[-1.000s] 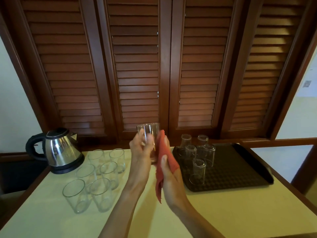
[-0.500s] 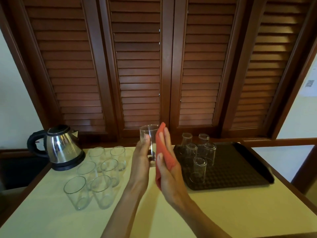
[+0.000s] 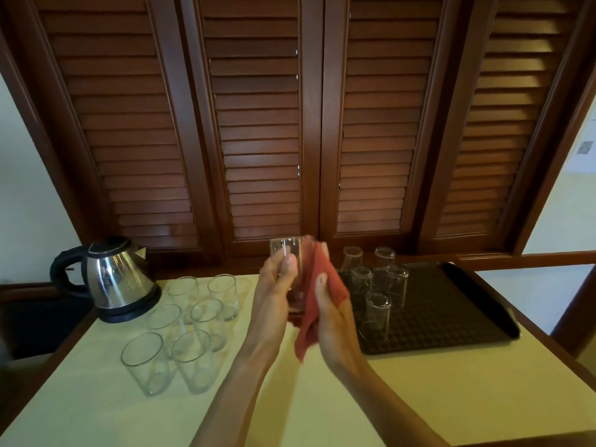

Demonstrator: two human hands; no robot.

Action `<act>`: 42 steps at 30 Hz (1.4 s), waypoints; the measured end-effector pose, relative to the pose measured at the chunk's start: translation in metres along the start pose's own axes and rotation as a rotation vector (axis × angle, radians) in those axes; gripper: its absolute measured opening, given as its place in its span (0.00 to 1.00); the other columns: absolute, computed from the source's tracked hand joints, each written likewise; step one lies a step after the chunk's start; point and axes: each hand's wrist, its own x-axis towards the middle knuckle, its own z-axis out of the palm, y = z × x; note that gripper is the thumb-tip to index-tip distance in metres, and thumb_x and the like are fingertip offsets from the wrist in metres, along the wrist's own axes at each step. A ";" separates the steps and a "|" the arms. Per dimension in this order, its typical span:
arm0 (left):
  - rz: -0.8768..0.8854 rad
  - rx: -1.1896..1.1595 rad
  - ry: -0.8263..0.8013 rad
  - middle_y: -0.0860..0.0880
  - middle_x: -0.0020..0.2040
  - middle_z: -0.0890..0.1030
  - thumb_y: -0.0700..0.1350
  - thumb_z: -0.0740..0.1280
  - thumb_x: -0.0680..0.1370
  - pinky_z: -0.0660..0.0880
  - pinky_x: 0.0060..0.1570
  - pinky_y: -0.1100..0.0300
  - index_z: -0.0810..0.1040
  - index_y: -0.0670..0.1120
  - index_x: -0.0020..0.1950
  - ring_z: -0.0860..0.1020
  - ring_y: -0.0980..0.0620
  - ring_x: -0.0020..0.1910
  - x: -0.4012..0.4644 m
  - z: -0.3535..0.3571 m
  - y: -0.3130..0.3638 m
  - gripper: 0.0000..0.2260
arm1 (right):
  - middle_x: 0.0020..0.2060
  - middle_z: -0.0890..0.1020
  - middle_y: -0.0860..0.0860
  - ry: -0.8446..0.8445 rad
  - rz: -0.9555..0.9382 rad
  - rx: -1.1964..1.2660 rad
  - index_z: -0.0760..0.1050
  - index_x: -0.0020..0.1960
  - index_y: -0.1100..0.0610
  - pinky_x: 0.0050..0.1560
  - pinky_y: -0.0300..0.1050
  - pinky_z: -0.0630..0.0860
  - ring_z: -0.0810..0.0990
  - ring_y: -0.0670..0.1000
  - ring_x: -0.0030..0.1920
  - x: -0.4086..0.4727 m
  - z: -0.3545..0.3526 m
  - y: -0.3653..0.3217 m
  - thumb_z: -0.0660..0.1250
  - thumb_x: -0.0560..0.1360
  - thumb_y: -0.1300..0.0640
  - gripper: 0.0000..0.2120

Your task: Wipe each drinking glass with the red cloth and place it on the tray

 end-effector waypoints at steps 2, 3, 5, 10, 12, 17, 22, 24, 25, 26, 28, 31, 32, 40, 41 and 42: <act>-0.040 0.047 -0.002 0.51 0.65 0.80 0.69 0.62 0.78 0.82 0.53 0.56 0.79 0.62 0.63 0.82 0.55 0.58 -0.002 0.003 -0.008 0.19 | 0.74 0.71 0.41 0.013 0.000 0.054 0.60 0.77 0.39 0.63 0.38 0.75 0.71 0.43 0.73 0.013 -0.001 -0.010 0.56 0.84 0.48 0.22; -0.040 0.039 0.009 0.49 0.67 0.79 0.68 0.62 0.80 0.82 0.56 0.53 0.79 0.60 0.66 0.81 0.53 0.61 0.001 0.002 -0.012 0.20 | 0.77 0.65 0.40 -0.005 -0.036 0.030 0.58 0.78 0.40 0.68 0.40 0.71 0.65 0.42 0.76 0.013 0.002 -0.014 0.57 0.84 0.49 0.24; 0.022 -0.018 0.031 0.47 0.67 0.81 0.58 0.61 0.86 0.83 0.55 0.56 0.79 0.55 0.68 0.82 0.52 0.63 0.005 -0.001 -0.010 0.16 | 0.80 0.58 0.43 -0.086 -0.117 -0.023 0.56 0.80 0.43 0.78 0.51 0.59 0.56 0.45 0.80 0.001 0.009 -0.006 0.57 0.84 0.51 0.26; -0.029 -0.151 0.018 0.49 0.63 0.85 0.61 0.57 0.81 0.80 0.60 0.50 0.77 0.55 0.71 0.83 0.50 0.63 -0.003 -0.001 -0.011 0.23 | 0.77 0.64 0.45 0.005 -0.026 0.009 0.57 0.78 0.35 0.78 0.53 0.58 0.63 0.49 0.77 0.011 -0.001 0.001 0.63 0.77 0.33 0.32; -0.104 -0.146 0.007 0.49 0.61 0.86 0.62 0.53 0.82 0.79 0.61 0.48 0.79 0.55 0.68 0.82 0.48 0.64 -0.003 0.001 -0.010 0.24 | 0.79 0.61 0.42 -0.006 -0.013 -0.013 0.55 0.79 0.35 0.79 0.56 0.59 0.60 0.47 0.79 0.017 0.000 0.000 0.61 0.79 0.36 0.31; -0.037 -0.156 -0.027 0.45 0.59 0.86 0.67 0.61 0.78 0.81 0.55 0.53 0.84 0.53 0.63 0.84 0.47 0.59 0.008 -0.007 0.002 0.25 | 0.78 0.62 0.38 -0.099 -0.089 0.037 0.54 0.81 0.46 0.78 0.49 0.61 0.59 0.43 0.79 -0.004 0.008 0.003 0.59 0.83 0.45 0.29; -0.010 -0.104 -0.032 0.47 0.60 0.86 0.62 0.60 0.82 0.80 0.55 0.53 0.81 0.51 0.66 0.83 0.47 0.61 0.002 0.000 -0.007 0.21 | 0.77 0.65 0.39 -0.063 -0.018 -0.018 0.54 0.81 0.45 0.75 0.48 0.67 0.65 0.44 0.77 0.013 0.003 0.001 0.58 0.82 0.47 0.29; 0.017 -0.193 0.030 0.45 0.57 0.86 0.60 0.61 0.81 0.82 0.52 0.53 0.81 0.48 0.65 0.86 0.47 0.56 0.008 -0.004 -0.002 0.22 | 0.77 0.67 0.42 -0.104 -0.053 -0.054 0.59 0.80 0.41 0.75 0.48 0.65 0.64 0.47 0.78 -0.005 0.005 0.007 0.59 0.82 0.42 0.27; 0.029 -0.221 0.051 0.46 0.55 0.86 0.60 0.62 0.79 0.82 0.50 0.53 0.82 0.48 0.63 0.86 0.48 0.54 0.008 -0.006 0.001 0.21 | 0.73 0.73 0.45 -0.104 -0.063 -0.092 0.65 0.76 0.36 0.72 0.48 0.68 0.68 0.51 0.75 -0.012 0.004 0.008 0.61 0.80 0.37 0.25; 0.037 -0.218 0.059 0.46 0.55 0.86 0.61 0.62 0.79 0.83 0.51 0.53 0.81 0.49 0.63 0.86 0.48 0.54 0.007 -0.006 0.001 0.21 | 0.66 0.80 0.46 -0.070 -0.070 -0.135 0.72 0.69 0.32 0.65 0.47 0.74 0.75 0.54 0.69 -0.012 0.002 0.008 0.62 0.77 0.33 0.21; 0.027 -0.116 0.019 0.48 0.61 0.85 0.65 0.63 0.79 0.80 0.58 0.51 0.79 0.54 0.68 0.84 0.50 0.61 0.002 -0.004 -0.006 0.23 | 0.61 0.83 0.46 -0.026 -0.071 -0.160 0.75 0.67 0.34 0.60 0.49 0.79 0.80 0.54 0.64 -0.003 -0.001 0.007 0.64 0.77 0.36 0.19; 0.002 -0.087 0.018 0.52 0.62 0.85 0.61 0.61 0.83 0.80 0.58 0.55 0.80 0.56 0.66 0.83 0.54 0.62 0.001 -0.002 -0.006 0.17 | 0.78 0.65 0.46 -0.032 -0.073 -0.115 0.62 0.79 0.45 0.76 0.57 0.65 0.64 0.48 0.78 0.003 0.005 -0.002 0.60 0.82 0.42 0.27; -0.009 -0.113 0.022 0.51 0.60 0.86 0.57 0.59 0.85 0.80 0.58 0.56 0.81 0.54 0.65 0.84 0.53 0.61 0.004 -0.004 -0.005 0.16 | 0.80 0.62 0.45 -0.060 -0.109 -0.161 0.60 0.80 0.47 0.79 0.56 0.59 0.59 0.48 0.80 -0.001 0.010 0.002 0.58 0.83 0.42 0.28; -0.011 -0.141 -0.019 0.46 0.61 0.85 0.60 0.57 0.83 0.82 0.55 0.52 0.80 0.51 0.69 0.83 0.46 0.62 -0.002 -0.005 -0.009 0.22 | 0.78 0.65 0.42 -0.070 -0.050 -0.116 0.57 0.77 0.32 0.75 0.57 0.66 0.65 0.48 0.77 0.014 0.002 -0.003 0.59 0.80 0.37 0.27; -0.009 -0.175 -0.006 0.44 0.62 0.85 0.60 0.57 0.83 0.81 0.58 0.50 0.80 0.48 0.70 0.83 0.44 0.63 0.001 -0.007 -0.005 0.23 | 0.80 0.58 0.41 -0.115 -0.095 -0.160 0.53 0.78 0.32 0.78 0.57 0.60 0.58 0.47 0.80 0.008 0.007 -0.005 0.58 0.81 0.37 0.28; -0.002 -0.224 0.011 0.41 0.63 0.84 0.61 0.58 0.83 0.80 0.62 0.46 0.79 0.47 0.70 0.82 0.42 0.65 0.006 -0.010 -0.003 0.24 | 0.81 0.55 0.41 -0.157 -0.133 -0.183 0.52 0.79 0.33 0.80 0.53 0.55 0.54 0.47 0.81 0.000 0.009 0.002 0.56 0.81 0.36 0.28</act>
